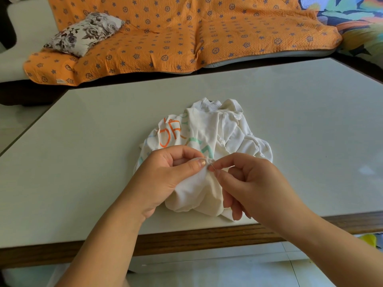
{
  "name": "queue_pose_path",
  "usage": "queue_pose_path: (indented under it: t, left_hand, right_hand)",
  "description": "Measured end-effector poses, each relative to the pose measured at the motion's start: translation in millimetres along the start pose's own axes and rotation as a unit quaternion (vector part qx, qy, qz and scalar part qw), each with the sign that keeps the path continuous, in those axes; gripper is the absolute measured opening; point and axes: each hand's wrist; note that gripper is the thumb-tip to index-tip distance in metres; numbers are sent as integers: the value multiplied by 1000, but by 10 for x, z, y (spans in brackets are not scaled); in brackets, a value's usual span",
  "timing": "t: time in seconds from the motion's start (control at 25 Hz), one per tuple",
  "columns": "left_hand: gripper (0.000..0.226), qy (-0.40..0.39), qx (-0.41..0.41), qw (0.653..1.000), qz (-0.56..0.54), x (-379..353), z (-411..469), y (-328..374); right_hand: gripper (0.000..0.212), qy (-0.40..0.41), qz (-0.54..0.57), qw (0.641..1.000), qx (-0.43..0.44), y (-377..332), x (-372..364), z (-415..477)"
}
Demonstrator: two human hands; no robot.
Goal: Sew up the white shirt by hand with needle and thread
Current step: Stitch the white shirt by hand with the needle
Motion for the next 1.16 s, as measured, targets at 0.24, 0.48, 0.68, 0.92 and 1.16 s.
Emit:
queue_pose_path:
  t: [0.24, 0.48, 0.68, 0.92, 1.16]
  left_hand:
    - [11, -24, -63, 989, 134, -56, -23, 17]
    - [12, -5, -87, 979, 184, -101, -23, -21]
    - [13, -5, -78, 983, 164, -137, -14, -20]
    - [14, -22, -93, 968, 231, -177, -39, -37]
    - [10, -11, -59, 974, 218, -142, -39, -1]
  right_hand:
    - [12, 13, -2, 1000, -12, 29, -19, 15]
    - [11, 9, 35, 999, -3, 56, -39, 60]
    - [4, -2, 75, 997, 9, 69, -59, 80]
    - [7, -13, 104, 994, 1, 67, -75, 122]
    - [9, 79, 110, 991, 1, 13, 119, 245]
Point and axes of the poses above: each hand's wrist, its own z-axis towards the middle knuckle, its own x-axis out of the back of the hand, y = z × x, and after that the axes turned 15 degrees about -x, right-handed
